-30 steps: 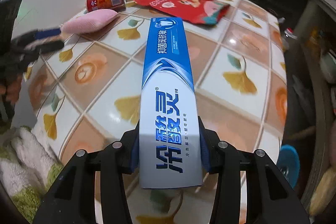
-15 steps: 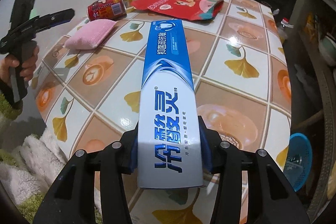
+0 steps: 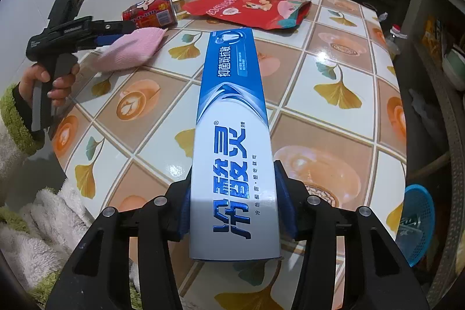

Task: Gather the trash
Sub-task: 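Grasp the pink sponge with the left tool while the right tool holds the toothpaste box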

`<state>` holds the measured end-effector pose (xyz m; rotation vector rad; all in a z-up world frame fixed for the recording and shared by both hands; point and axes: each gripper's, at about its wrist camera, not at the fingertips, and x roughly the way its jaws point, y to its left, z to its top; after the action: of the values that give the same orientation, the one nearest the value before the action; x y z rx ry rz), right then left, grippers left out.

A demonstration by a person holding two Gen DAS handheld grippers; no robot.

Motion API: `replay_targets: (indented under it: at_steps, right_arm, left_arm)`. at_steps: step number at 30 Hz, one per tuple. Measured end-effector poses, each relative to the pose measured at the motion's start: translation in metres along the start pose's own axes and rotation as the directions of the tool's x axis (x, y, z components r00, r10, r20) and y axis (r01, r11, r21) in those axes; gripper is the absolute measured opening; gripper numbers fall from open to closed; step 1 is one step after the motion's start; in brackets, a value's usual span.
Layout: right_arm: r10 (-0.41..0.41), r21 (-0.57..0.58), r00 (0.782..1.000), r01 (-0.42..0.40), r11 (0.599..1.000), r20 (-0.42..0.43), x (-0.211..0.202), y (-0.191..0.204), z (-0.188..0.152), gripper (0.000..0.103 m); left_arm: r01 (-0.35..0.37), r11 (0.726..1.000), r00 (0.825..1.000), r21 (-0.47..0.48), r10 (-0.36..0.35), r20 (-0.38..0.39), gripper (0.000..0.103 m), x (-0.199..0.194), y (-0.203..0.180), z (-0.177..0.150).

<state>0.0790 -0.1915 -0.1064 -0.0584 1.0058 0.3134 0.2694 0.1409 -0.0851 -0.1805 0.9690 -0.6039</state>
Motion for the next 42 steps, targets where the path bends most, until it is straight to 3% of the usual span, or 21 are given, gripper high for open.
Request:
replay_targets:
  at_steps: [4, 8, 13, 16, 19, 21, 22, 33, 42]
  right_arm:
    - [0.000, 0.006, 1.000, 0.000, 1.000, 0.001, 0.001, 0.000, 0.001, 0.049]
    - [-0.002, 0.018, 1.000, 0.002, 1.000, 0.005, 0.001, 0.000, 0.001, 0.049]
    - [-0.006, 0.032, 1.000, 0.006, 0.999, 0.011, 0.001, 0.001, 0.000, 0.049]
    - [-0.008, 0.042, 1.000, 0.007, 0.999, 0.016, 0.000, 0.002, -0.001, 0.049]
    - [-0.008, 0.051, 1.000, 0.007, 0.999, 0.022, -0.001, 0.002, -0.002, 0.049]
    - [-0.007, 0.060, 1.000, 0.005, 0.998, 0.025, -0.001, 0.001, -0.003, 0.049]
    - [-0.007, 0.063, 1.000, 0.005, 0.998, 0.026, -0.001, 0.001, -0.003, 0.048]
    - [-0.049, 0.110, 0.999, 0.048, 0.993, 0.014, -0.014, 0.003, -0.017, 0.045]
    - [-0.029, 0.143, 1.000, 0.029, 0.989, 0.001, -0.024, 0.009, -0.032, 0.047]
  left_arm:
    - [0.058, 0.998, 0.997, 0.005, -0.057, -0.043, 0.097, -0.007, -0.013, -0.016]
    - [0.035, 0.999, 0.997, 0.031, -0.033, -0.066, 0.097, -0.011, -0.033, -0.030]
    - [-0.095, 0.988, 0.990, 0.120, 0.107, -0.093, 0.097, 0.005, -0.057, -0.029]
    - [-0.207, 0.957, 0.967, 0.201, 0.232, -0.108, 0.097, 0.021, -0.071, -0.028]
    - [-0.254, 0.943, 0.953, 0.214, 0.282, -0.112, 0.096, 0.029, -0.074, -0.030]
    - [-0.268, 0.940, 0.949, 0.211, 0.296, -0.110, 0.087, 0.030, -0.074, -0.031]
    - [-0.267, 0.941, 0.949, 0.207, 0.294, -0.113, 0.081, 0.030, -0.074, -0.032]
    - [-0.185, 0.977, 0.962, 0.107, 0.202, -0.181, 0.080, 0.007, -0.090, -0.064]
    - [-0.128, 0.986, 0.952, 0.107, 0.152, -0.264, 0.086, -0.002, -0.119, -0.091]
